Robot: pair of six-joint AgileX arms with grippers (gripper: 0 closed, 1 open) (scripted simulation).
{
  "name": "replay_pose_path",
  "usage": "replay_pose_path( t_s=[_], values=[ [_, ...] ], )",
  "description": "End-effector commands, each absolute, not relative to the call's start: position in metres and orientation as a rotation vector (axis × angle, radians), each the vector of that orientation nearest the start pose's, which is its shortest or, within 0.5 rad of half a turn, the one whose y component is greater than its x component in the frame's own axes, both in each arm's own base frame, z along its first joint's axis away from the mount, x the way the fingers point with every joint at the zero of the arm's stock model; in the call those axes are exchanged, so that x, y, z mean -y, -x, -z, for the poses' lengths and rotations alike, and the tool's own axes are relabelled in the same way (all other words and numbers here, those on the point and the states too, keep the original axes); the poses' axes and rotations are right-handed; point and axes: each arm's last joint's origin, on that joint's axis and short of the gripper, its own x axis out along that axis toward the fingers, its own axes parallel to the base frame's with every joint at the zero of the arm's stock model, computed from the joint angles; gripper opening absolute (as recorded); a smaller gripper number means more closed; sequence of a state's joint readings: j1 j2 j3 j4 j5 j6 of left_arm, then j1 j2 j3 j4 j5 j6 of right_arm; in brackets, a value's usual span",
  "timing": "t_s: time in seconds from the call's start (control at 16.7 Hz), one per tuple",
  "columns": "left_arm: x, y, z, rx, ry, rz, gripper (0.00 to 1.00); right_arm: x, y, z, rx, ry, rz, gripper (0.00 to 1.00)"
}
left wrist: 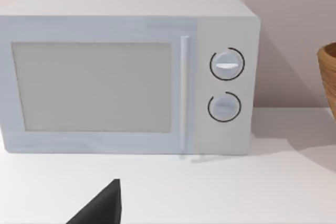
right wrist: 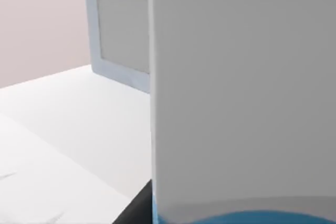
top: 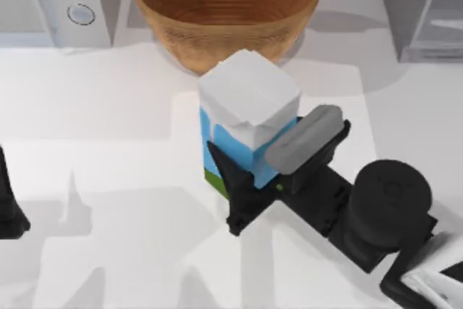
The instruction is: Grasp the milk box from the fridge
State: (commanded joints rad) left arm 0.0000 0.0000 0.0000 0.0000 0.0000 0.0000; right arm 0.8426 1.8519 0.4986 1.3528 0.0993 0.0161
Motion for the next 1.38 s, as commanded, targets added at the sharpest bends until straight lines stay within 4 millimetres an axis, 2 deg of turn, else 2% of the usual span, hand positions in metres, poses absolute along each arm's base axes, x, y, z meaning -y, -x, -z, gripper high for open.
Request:
replay_pose_path(
  t_s=[0.36,0.84,1.14,1.38],
  values=[
    [0.001,-0.106,-0.160,0.000,0.000,0.000,1.00,-0.230,-0.209,-0.124,-0.007,0.002,-0.759,0.00],
    [0.001,-0.106,-0.160,0.000,0.000,0.000,1.00,-0.264,-0.242,-0.092,-0.004,0.000,-0.763,0.00],
    [0.001,-0.106,-0.160,0.000,0.000,0.000,1.00,-0.267,-0.245,-0.090,0.000,-0.001,-0.764,0.00],
    [0.001,-0.106,-0.160,0.000,0.000,0.000,1.00,-0.267,-0.245,-0.090,0.000,-0.001,-0.764,0.30]
  ],
)
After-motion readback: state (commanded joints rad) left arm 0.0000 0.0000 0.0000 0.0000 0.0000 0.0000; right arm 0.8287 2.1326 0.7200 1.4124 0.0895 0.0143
